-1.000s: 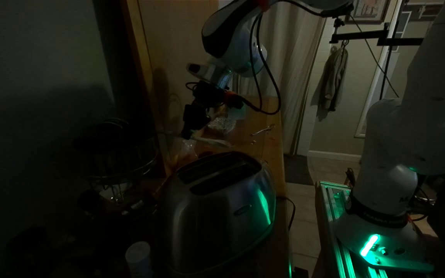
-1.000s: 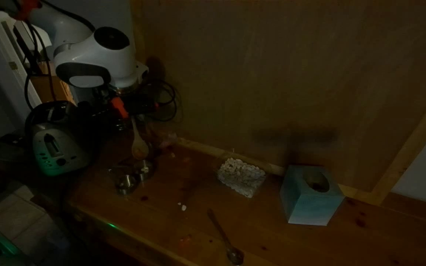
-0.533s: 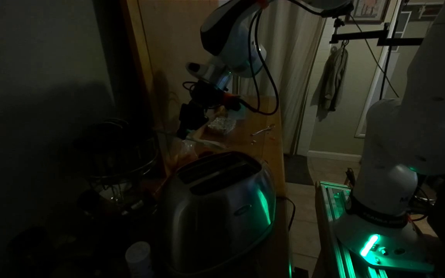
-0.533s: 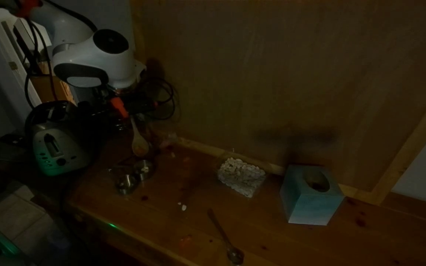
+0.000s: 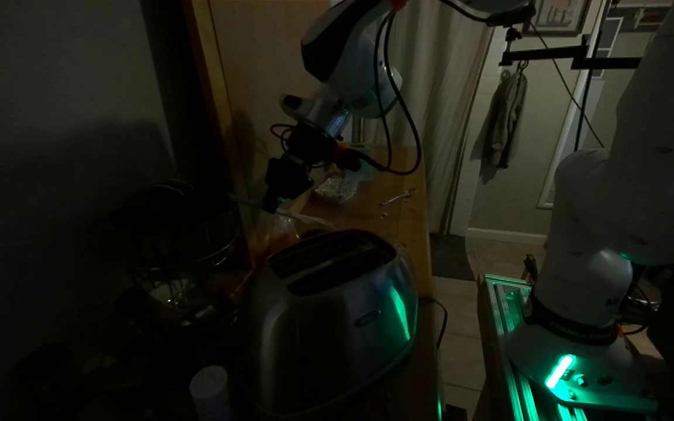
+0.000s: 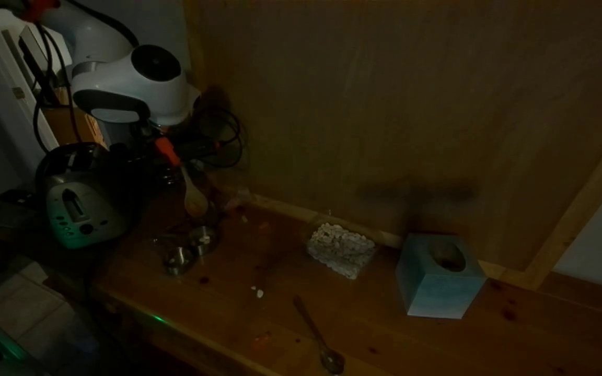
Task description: Pick up the orange object and put it on the wooden spoon, pick up the wooden spoon and pour the substance into the topmost silver measuring cup
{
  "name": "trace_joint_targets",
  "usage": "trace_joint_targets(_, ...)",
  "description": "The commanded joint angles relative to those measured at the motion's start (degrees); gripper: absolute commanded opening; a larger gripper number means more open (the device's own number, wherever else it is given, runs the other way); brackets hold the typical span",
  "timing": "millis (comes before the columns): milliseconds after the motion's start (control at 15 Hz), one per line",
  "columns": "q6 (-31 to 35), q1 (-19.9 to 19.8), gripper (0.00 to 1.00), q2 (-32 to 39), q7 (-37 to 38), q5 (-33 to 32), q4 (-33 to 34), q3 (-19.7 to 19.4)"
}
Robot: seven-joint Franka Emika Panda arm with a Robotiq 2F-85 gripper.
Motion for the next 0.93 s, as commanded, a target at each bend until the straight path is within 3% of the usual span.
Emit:
trace_joint_targets(0, -1.45, -0.34, 0.04, -0.09, -3.81, 3.88, 0.74, -0.11)
trace_joint_targets(867, -2.51, -1.56, 0.04, 0.37, -10.26, 13.18, 1.50, -0.25)
